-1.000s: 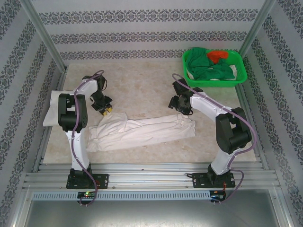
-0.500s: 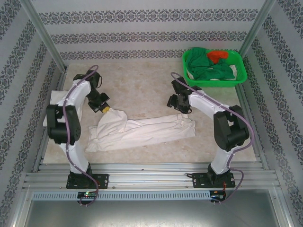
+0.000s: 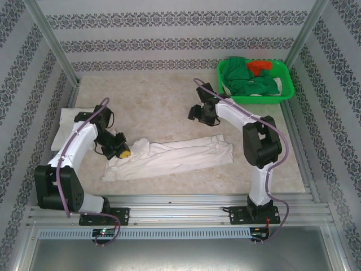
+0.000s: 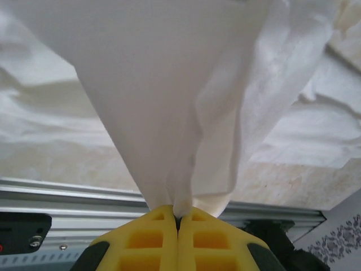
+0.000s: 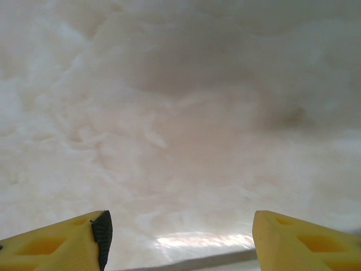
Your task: Fold and stack the t-shirts
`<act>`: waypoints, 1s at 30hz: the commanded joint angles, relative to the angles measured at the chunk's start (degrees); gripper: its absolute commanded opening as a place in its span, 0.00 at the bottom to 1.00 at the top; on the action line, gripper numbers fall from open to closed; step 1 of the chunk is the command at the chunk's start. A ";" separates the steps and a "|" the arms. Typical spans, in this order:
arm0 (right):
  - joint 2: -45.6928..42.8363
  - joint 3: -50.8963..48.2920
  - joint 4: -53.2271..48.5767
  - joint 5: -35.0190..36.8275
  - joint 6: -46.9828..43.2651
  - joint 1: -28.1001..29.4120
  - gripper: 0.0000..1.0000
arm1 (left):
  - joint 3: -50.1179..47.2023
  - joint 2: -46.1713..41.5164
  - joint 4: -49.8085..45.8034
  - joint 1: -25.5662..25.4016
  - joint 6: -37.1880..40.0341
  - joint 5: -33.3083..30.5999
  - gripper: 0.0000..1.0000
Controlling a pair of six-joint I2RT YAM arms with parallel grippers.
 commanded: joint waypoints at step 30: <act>2.82 0.20 5.81 -16.03 -26.05 15.62 0.75 | 14.24 35.54 11.73 4.11 7.87 -5.11 0.00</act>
